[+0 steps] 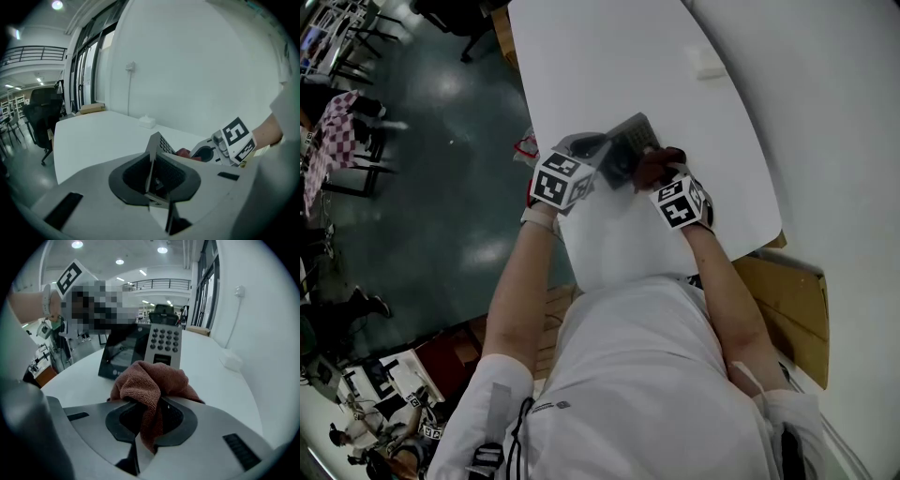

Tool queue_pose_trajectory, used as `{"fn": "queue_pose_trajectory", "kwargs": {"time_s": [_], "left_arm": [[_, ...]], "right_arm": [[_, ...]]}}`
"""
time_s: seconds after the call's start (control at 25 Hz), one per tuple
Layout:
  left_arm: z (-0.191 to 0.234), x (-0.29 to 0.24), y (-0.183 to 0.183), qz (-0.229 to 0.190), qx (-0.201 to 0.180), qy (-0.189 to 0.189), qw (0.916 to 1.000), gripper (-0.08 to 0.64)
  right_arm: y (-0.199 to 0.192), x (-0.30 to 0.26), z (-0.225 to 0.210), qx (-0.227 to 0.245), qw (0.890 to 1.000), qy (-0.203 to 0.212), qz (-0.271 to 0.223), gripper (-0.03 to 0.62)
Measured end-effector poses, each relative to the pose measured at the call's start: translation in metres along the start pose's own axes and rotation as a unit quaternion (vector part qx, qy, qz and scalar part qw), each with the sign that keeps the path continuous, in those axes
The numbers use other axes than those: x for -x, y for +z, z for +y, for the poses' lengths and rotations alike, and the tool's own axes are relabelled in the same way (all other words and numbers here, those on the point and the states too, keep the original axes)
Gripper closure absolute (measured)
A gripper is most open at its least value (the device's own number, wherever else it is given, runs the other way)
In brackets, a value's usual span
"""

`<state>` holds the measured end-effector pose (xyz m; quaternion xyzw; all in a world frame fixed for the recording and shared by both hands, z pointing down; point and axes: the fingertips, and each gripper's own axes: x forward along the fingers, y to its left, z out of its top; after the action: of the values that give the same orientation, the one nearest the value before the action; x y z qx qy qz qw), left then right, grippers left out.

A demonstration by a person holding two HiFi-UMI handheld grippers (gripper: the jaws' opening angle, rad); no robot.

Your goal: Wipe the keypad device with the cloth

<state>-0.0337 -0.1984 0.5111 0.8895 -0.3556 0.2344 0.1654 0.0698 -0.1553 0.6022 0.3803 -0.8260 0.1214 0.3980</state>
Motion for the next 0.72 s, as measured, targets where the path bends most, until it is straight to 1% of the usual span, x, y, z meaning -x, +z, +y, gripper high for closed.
{"fn": "queue_pose_trajectory", "kwargs": {"time_s": [0.16, 0.28, 0.36, 0.48, 0.56, 0.64, 0.72], "left_arm": [[-0.002, 0.000, -0.001, -0.004, 0.010, 0.004, 0.9999, 0.515], [-0.003, 0.001, -0.004, -0.002, 0.014, 0.015, 0.9998, 0.515], [-0.004, 0.002, -0.003, -0.001, 0.013, 0.019, 0.9997, 0.515], [-0.006, 0.004, -0.001, -0.005, 0.020, 0.017, 0.9997, 0.515], [-0.007, 0.005, -0.002, -0.005, 0.023, 0.016, 0.9996, 0.515], [-0.010, 0.005, -0.003, -0.004, 0.024, 0.016, 0.9996, 0.515], [-0.013, 0.004, -0.005, -0.004, 0.024, 0.015, 0.9996, 0.515]], "right_arm": [[-0.009, 0.000, 0.000, -0.007, 1.000, 0.005, -0.003, 0.538], [-0.007, 0.002, 0.001, -0.026, 1.000, 0.011, -0.009, 0.538], [-0.001, 0.007, 0.002, -0.039, 0.999, 0.015, -0.023, 0.538], [0.019, 0.018, 0.003, -0.047, 0.997, 0.020, -0.054, 0.538], [0.037, 0.024, 0.004, -0.044, 0.996, 0.022, -0.078, 0.538], [0.058, 0.029, 0.006, -0.031, 0.994, 0.023, -0.104, 0.538], [0.074, 0.035, 0.009, -0.010, 0.993, 0.024, -0.117, 0.538]]}}
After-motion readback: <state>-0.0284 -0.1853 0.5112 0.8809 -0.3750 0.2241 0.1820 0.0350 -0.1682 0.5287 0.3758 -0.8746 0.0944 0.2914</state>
